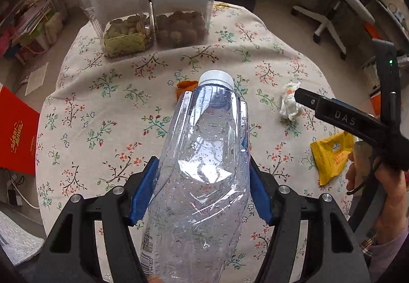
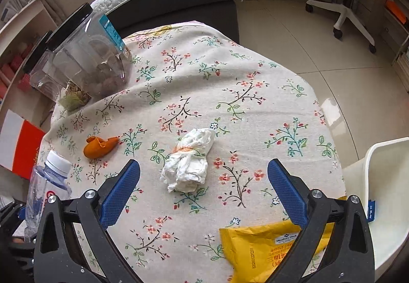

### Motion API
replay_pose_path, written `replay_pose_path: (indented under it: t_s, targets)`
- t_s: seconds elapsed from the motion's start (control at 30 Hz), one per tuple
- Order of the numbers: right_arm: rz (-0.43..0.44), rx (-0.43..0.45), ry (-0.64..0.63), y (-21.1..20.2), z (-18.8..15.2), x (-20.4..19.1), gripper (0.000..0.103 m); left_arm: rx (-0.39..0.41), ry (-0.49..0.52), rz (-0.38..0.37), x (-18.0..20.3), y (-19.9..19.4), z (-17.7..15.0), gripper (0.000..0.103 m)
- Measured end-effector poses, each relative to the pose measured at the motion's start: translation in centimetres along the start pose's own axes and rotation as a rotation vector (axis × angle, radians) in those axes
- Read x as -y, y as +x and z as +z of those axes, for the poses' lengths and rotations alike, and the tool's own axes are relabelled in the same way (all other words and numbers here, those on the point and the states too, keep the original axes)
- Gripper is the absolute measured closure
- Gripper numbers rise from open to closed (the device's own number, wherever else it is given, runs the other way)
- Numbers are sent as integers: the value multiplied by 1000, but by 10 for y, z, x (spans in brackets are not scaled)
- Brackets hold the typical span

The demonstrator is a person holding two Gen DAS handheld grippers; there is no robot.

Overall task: Collect trash
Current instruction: 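Lift the bottle with the left tool while the right tool grasps the white tissue bundle, then carry the bottle and tissue bundle over the white bin with both tools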

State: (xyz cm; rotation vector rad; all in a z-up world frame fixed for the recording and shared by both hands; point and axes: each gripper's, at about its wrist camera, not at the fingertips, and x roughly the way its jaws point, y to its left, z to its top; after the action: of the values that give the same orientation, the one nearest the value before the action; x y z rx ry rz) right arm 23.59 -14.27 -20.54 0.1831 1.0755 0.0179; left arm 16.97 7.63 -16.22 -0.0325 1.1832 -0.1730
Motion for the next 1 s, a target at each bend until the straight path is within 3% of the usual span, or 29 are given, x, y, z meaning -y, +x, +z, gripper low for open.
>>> replay_pose_path:
  t_s: [0.1, 0.13, 0.17, 0.2, 0.27, 0.47, 0.77, 1.0]
  targets:
    - [-43, 4, -27, 16, 1, -8, 8, 56, -68, 25, -10, -9, 13, 38]
    - [-45, 3, -37, 21, 1, -9, 15, 72, -80, 33, -12, -10, 16, 38]
    - [-35, -10, -45, 26, 0, -11, 25, 84, -87, 34, -11, -11, 17, 38]
    - [-22, -33, -48, 31, 0, -12, 54, 92, -90, 31, -12, -13, 16, 38]
    - [-3, -11, -59, 28, 0, -14, 67, 100, -78, 40, -10, -12, 17, 38]
    - [71, 57, -91, -11, 0, -30, 68, 173, -133, 80, -21, -25, 20, 38]
    - [141, 253, -154, -101, -4, -56, 68, 346, -241, 122, -35, -70, 19, 37]
    - [174, 373, -199, -152, -18, -58, 68, 470, -245, 151, -26, -101, 14, 37]
